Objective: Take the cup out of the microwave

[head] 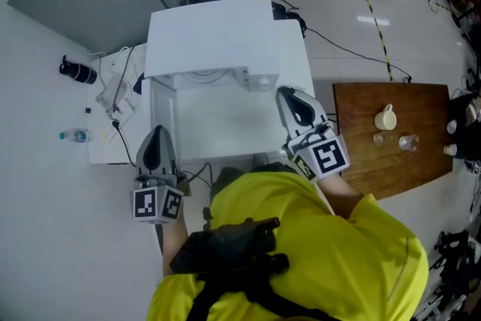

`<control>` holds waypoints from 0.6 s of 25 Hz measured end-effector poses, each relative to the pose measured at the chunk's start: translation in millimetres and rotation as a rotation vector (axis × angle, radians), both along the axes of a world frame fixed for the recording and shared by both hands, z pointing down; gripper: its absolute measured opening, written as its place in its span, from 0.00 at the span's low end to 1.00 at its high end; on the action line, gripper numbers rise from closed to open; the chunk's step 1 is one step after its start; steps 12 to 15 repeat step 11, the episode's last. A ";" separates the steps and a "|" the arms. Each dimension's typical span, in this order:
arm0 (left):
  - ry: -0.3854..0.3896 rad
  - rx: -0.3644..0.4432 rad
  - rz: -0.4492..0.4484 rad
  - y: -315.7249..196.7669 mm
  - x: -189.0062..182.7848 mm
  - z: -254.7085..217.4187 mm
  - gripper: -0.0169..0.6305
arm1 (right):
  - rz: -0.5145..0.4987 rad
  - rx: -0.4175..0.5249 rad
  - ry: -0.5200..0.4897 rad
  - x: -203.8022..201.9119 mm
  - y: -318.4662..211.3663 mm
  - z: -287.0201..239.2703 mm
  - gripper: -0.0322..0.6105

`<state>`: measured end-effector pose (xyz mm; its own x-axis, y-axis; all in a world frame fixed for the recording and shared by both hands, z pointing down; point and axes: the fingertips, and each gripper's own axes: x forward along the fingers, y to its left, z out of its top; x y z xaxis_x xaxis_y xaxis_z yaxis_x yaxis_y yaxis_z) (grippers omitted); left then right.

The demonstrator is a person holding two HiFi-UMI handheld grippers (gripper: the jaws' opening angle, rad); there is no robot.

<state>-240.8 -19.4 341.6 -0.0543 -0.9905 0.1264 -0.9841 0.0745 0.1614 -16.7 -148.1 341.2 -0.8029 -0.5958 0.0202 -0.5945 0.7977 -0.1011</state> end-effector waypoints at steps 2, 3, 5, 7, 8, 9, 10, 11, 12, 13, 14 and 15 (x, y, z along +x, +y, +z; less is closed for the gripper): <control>0.004 -0.005 -0.005 1.1 -0.2 2.1 0.01 | -0.002 -0.007 0.004 1.1 -0.4 1.9 0.06; 0.005 -0.009 -0.005 1.3 0.4 3.3 0.01 | -0.003 -0.007 0.005 1.5 0.1 2.3 0.06; 0.005 -0.014 -0.003 1.7 2.1 5.0 0.01 | -0.008 -0.012 0.004 0.8 1.9 3.7 0.06; 0.004 -0.015 0.000 2.0 3.0 5.5 0.01 | -0.015 -0.016 0.004 -1.7 4.5 5.4 0.06; 0.003 -0.015 0.000 1.9 3.0 5.7 0.01 | -0.018 -0.017 0.005 -3.1 5.9 6.3 0.06; 0.002 -0.016 0.001 1.7 2.9 6.1 0.01 | -0.021 -0.019 0.007 -4.4 7.0 7.2 0.06; 0.002 -0.018 0.001 1.5 2.6 6.6 0.01 | -0.022 -0.020 0.010 -5.7 8.0 8.2 0.06; 0.001 -0.020 0.002 1.2 2.3 7.1 0.01 | -0.024 -0.021 0.013 -7.0 8.9 9.2 0.06; 0.001 -0.020 0.002 1.2 2.3 7.1 0.01 | -0.024 -0.021 0.013 -7.0 8.9 9.2 0.06; 0.001 -0.020 0.002 1.2 2.3 7.1 0.01 | -0.024 -0.021 0.013 -7.0 8.9 9.2 0.06; 0.001 -0.020 0.002 1.2 2.3 7.1 0.01 | -0.024 -0.021 0.013 -7.0 8.9 9.2 0.06; 0.001 -0.020 0.002 1.2 2.3 7.1 0.01 | -0.024 -0.021 0.013 -7.0 8.9 9.2 0.06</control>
